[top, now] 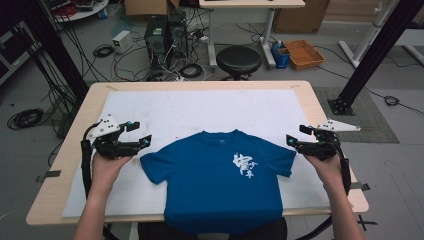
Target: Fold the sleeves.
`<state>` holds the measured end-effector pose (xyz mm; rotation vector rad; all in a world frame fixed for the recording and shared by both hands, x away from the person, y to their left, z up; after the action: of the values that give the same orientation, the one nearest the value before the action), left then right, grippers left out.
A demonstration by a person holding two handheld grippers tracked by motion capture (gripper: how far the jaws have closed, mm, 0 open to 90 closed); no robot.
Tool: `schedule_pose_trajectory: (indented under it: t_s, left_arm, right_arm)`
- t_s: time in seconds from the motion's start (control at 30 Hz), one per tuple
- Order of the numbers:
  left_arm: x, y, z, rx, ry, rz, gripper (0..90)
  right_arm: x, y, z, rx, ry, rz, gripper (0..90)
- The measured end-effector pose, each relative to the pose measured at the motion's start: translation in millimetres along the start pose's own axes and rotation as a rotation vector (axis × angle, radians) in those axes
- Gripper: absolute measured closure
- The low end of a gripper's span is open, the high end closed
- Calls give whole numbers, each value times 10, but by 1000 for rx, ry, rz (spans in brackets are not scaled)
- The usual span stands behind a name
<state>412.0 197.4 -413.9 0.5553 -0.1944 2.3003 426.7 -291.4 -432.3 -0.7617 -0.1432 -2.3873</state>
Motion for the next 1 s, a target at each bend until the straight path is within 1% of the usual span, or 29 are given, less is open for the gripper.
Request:
schedule_pose_trajectory:
  t_s: [0.17,0.3,0.33,0.4,0.53,0.67,0.7,0.73,0.77,0.8,0.87,0.9,0.93,0.97,1.0]
  left_arm:
    - [10,-36,-34,20,-2,-5,303]
    - [4,-49,-51,25,-10,-4,303]
    - [1,-60,-81,21,-25,-6,303]
    - [-3,-72,-106,24,-30,-7,303]
    - [-5,-79,-134,33,-28,-13,303]
    - [-12,-100,-197,37,-43,-9,314]
    - [-11,-108,-214,44,-43,-7,314]
    - [-5,-127,-251,58,-59,-12,314]
    - [-2,-134,-259,69,-56,-11,314]
    - [-2,-134,-259,69,-56,-11,321]
    - [16,-154,-299,84,-62,-17,363]
    - [18,-165,-317,93,-70,-16,365]
    - [18,-165,-317,93,-70,-16,375]
    - [19,-179,-356,111,-83,-17,394]
    - [20,-189,-378,114,-90,-18,401]
  right_arm:
    - [0,12,-2,8,-1,-18,261]
    - [0,18,2,15,2,-29,262]
    - [2,22,-1,13,1,-32,263]
    - [4,27,-3,6,1,-32,264]
    - [-1,40,-12,10,-1,-34,266]
    - [-8,39,-15,6,-6,-36,269]
    - [-9,38,-15,7,-6,-36,270]
    - [-10,37,-17,8,-9,-39,272]
    - [-12,37,-15,10,-8,-39,274]
    - [-12,37,-15,10,-8,-39,274]
    - [-17,37,-18,7,-12,-42,278]
    - [-18,36,-20,6,-14,-42,278]
    - [-19,39,-22,6,-15,-44,279]
    - [-20,39,-27,3,-18,-43,279]
    - [-21,40,-28,3,-18,-43,279]
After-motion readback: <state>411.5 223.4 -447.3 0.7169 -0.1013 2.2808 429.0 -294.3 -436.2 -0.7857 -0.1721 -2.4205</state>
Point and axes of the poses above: each handheld gripper's, and its own axes: x roughly backward along the jaws, z roughly out of its top, y roughly to its right, the point moved 10 cm from there along -x, roughly forward along the jaws, and after that the axes turned 8 degrees about -y, right-handed, at the moved point
